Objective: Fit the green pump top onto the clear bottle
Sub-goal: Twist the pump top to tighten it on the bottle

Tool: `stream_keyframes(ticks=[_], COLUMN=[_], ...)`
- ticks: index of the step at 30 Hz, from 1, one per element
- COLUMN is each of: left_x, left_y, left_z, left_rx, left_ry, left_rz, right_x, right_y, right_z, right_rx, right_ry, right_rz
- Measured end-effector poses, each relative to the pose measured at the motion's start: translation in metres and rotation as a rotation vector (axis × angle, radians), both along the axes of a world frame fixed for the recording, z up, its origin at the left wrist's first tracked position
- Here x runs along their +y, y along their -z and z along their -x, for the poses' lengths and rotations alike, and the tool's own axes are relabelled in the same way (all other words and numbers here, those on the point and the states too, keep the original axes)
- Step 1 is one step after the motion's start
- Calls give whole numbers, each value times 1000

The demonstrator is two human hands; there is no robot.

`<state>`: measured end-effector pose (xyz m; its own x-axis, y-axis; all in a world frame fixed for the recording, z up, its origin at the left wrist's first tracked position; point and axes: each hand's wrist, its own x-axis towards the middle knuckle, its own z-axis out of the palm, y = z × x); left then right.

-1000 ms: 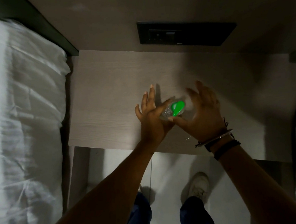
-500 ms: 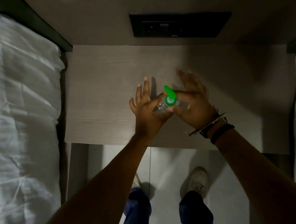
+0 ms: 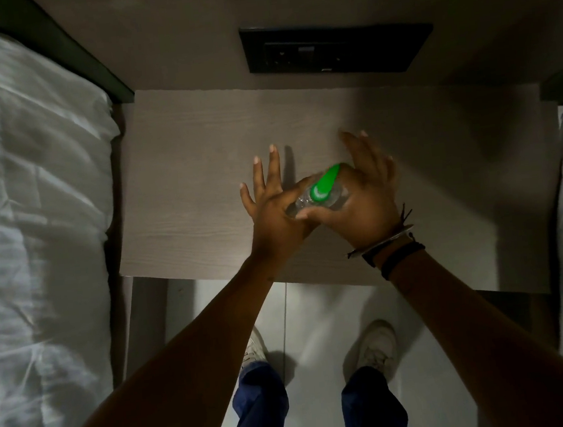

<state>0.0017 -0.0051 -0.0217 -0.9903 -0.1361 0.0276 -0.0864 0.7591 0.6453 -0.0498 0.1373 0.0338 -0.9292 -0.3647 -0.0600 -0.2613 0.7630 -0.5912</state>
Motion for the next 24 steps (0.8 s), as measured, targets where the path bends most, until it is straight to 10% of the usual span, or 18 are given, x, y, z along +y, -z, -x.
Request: stream_keyframes(ticks=[24], left_x=[-4], left_y=[0], left_z=[12], left_rx=[-11], left_ry=[87], left_rz=[-28], right_x=[7], right_y=[11], right_z=[-5], right_rx=[-20], right_ry=[80], right_rz=[260])
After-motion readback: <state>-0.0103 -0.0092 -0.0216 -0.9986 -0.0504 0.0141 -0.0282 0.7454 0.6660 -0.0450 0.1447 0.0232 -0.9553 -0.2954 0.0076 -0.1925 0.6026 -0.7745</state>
